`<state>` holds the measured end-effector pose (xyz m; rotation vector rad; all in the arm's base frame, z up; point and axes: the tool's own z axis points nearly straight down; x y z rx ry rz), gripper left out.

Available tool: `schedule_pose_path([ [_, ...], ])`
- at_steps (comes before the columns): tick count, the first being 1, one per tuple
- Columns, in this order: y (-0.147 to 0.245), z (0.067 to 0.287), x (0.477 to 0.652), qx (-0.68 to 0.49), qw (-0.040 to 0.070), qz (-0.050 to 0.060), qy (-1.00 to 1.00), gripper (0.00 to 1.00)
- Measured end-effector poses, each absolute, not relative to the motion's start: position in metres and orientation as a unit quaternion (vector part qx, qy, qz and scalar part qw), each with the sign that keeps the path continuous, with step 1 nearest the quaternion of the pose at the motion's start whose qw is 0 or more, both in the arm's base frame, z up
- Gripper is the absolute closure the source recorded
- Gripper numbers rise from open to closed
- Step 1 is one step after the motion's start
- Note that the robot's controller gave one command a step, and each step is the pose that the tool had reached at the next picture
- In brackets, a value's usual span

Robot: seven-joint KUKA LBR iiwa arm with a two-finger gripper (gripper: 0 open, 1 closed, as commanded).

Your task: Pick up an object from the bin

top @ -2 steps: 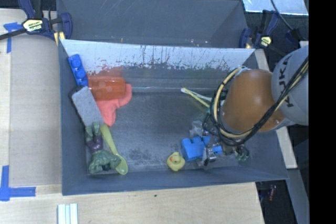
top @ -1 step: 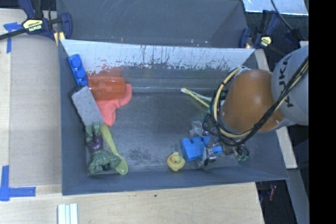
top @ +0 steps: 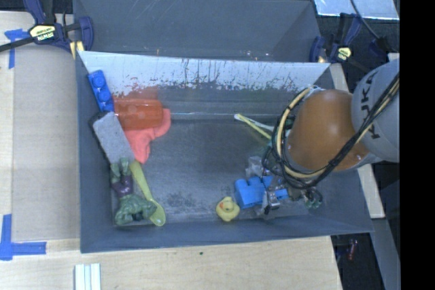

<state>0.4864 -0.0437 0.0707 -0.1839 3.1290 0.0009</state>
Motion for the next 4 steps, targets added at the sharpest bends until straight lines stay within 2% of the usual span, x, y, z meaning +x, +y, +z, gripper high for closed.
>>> schedule_pose_path([
  [4, -0.0437, 0.0707, 0.4864, -0.059, 0.004, 0.000, 0.998, 1.00],
])
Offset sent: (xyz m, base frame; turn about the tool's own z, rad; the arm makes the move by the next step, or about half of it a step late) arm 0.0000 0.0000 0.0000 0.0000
